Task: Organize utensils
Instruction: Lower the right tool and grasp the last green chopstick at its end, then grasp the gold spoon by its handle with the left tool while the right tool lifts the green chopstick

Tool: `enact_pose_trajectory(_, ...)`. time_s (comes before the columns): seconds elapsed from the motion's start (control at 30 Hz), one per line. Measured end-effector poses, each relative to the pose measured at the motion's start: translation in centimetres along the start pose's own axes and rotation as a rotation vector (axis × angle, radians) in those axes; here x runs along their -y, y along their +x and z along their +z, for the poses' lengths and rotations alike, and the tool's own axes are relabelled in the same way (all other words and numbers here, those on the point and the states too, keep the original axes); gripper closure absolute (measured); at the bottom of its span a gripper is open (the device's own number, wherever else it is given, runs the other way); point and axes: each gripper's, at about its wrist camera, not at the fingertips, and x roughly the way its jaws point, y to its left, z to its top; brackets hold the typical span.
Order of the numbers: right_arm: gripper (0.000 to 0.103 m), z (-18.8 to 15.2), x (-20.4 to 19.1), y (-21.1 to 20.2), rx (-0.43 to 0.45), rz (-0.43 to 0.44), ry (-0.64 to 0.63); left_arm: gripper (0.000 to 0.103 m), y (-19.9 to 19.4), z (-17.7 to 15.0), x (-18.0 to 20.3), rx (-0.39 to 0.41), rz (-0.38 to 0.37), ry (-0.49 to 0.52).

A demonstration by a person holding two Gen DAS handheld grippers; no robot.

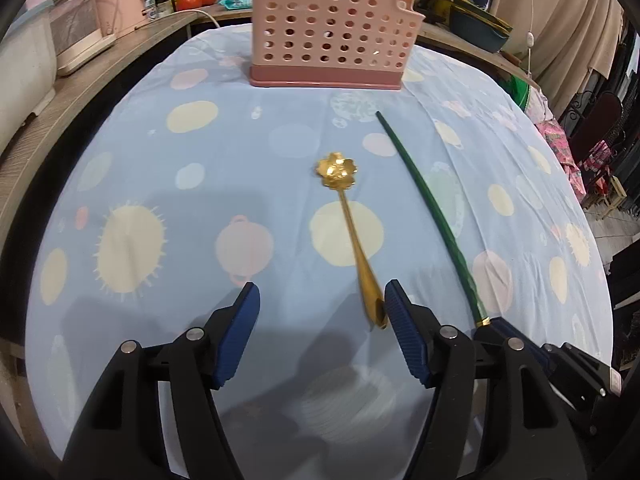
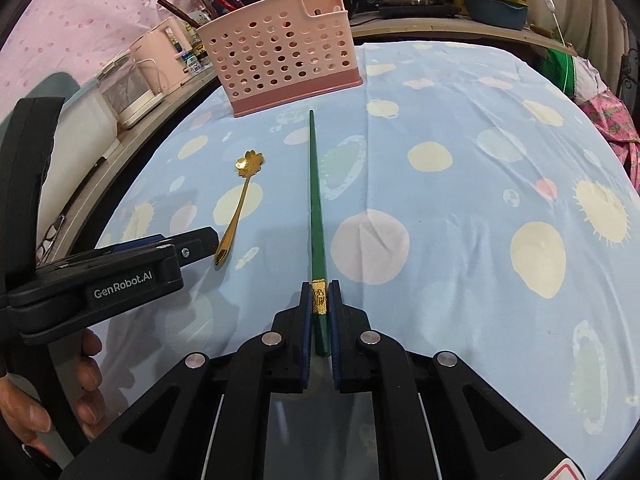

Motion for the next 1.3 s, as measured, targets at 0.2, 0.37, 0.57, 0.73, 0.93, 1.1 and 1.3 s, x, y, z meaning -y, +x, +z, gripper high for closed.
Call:
enact_pose_trajectory(0.2, 0.096, -0.1, 0.1, 0.0, 0.0, 0.007, 0.002, 0.05, 0.5, 0.0, 0.6, 0.011, 0.016, 0.017)
enact_pose_trajectory(0.37, 0.096, -0.1, 0.2, 0.0, 0.0, 0.01, 0.003, 0.073, 0.4, -0.4, 0.8, 0.022, 0.006, 0.038)
enact_pose_trajectory(0.57, 0.096, -0.1, 0.1, -0.1, 0.003, 0.012, 0.003, 0.092, -0.1, -0.5, 0.2, 0.013, -0.039, 0.018)
enact_pose_trajectory(0.73, 0.096, 0.0, 0.0, -0.6, 0.015, 0.015, 0.004, 0.092, -1.5, -0.3, -0.3, 0.041, -0.041, 0.003)
enact_pose_trajectory(0.93, 0.096, 0.9, -0.1, -2.2, 0.056, 0.029, 0.007, 0.093, -4.0, 0.8, -1.1, 0.096, -0.048, -0.02)
enact_pose_trajectory(1.1, 0.096, 2.5, 0.0, -4.3, 0.124, 0.047, 0.02, 0.096, -6.0, 2.2, -1.7, 0.145, -0.053, -0.028)
enact_pose_trajectory(1.3, 0.096, 5.4, -0.1, -6.9, 0.229, 0.05, 0.015, 0.101, -7.7, 4.4, -2.5, 0.203, -0.052, -0.037)
